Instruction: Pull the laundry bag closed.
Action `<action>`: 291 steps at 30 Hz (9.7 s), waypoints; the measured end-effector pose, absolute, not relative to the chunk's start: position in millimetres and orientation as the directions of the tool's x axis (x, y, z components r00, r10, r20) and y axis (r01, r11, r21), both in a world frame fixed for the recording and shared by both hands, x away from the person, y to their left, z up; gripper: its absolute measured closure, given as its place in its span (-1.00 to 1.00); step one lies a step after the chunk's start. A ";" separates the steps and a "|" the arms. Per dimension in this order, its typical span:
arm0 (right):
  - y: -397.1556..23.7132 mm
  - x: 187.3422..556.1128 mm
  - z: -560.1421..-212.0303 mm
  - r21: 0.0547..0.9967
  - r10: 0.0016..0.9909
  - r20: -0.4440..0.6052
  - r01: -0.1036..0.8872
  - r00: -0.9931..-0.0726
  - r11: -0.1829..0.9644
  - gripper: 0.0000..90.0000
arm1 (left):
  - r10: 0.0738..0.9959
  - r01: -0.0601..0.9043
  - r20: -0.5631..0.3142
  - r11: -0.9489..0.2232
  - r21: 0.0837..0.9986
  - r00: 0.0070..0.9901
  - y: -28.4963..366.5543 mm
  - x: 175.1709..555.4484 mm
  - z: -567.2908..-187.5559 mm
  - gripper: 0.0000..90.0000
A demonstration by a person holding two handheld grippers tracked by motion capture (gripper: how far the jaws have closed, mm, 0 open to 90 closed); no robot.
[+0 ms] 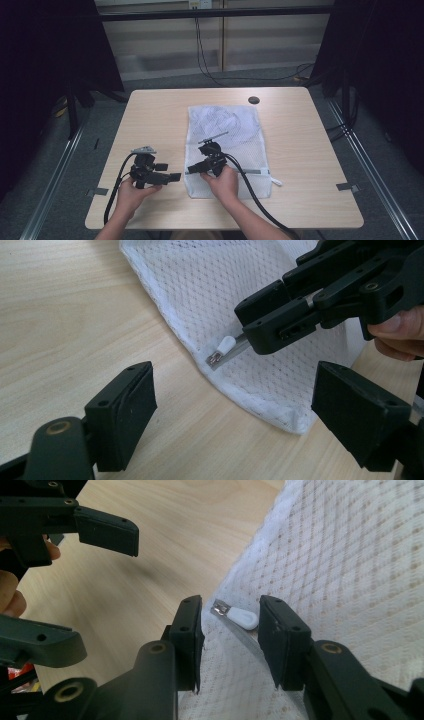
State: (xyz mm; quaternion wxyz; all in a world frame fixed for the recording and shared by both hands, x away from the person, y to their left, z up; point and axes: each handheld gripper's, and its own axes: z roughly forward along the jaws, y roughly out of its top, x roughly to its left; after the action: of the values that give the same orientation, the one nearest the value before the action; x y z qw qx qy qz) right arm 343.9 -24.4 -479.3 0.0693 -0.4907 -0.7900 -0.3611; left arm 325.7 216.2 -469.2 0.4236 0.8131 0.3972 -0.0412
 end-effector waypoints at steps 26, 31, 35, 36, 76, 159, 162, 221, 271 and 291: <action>-17.3 350.3 -490.2 0.470 0.708 0.518 0.851 -0.480 0.233 0.66 | 0.612 0.682 -0.402 -0.329 0.653 0.681 217.6 326.0 -469.1 -0.60; -15.3 352.4 -492.4 0.464 0.705 0.525 0.855 -0.477 0.233 0.69 | 0.614 0.682 -0.400 -0.333 0.651 0.681 217.9 326.9 -469.6 -0.59; -14.5 354.0 -493.2 0.453 0.707 0.530 0.861 -0.469 0.231 0.73 | 0.612 0.684 -0.404 -0.333 0.649 0.680 218.4 327.3 -469.8 -0.59; -14.5 354.7 -493.5 0.453 0.702 0.533 0.860 -0.472 0.234 0.73 | 0.612 0.685 -0.403 -0.335 0.647 0.680 218.4 327.4 -469.8 -0.58; -33.8 351.2 -466.8 0.483 0.639 0.602 0.856 -0.479 0.187 0.93 | 0.603 0.761 -0.510 -0.280 0.585 0.614 186.0 328.0 -470.6 -0.44; -45.2 345.7 -447.9 0.524 0.608 0.626 0.841 -0.488 0.135 0.94 | 0.553 0.870 -0.680 -0.204 0.450 0.481 164.6 341.2 -474.5 0.95; -46.6 346.0 -447.3 0.523 0.603 0.632 0.842 -0.486 0.130 0.94 | 0.548 0.872 -0.687 -0.200 0.446 0.477 165.5 341.1 -473.6 0.95; -58.0 344.5 -448.5 0.521 0.604 0.632 0.843 -0.487 0.135 0.94 | 0.565 0.857 -0.656 -0.212 0.470 0.500 162.1 340.3 -474.2 0.98; -82.9 344.2 -452.8 0.527 0.631 0.606 0.839 -0.485 0.139 0.94 | 0.578 0.825 -0.617 -0.194 0.531 0.533 170.8 337.7 -466.6 0.97; -91.4 344.4 -449.8 0.537 0.651 0.583 0.832 -0.486 0.140 0.94 | 0.613 0.826 -0.590 -0.203 0.525 0.525 168.4 337.0 -463.7 0.98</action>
State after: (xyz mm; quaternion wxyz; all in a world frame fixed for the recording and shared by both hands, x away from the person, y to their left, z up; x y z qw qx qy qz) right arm 344.4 -91.4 -449.8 0.1056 -0.4961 -0.7475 -0.4290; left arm 337.0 168.4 -463.7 0.4211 0.7650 0.4705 -0.1264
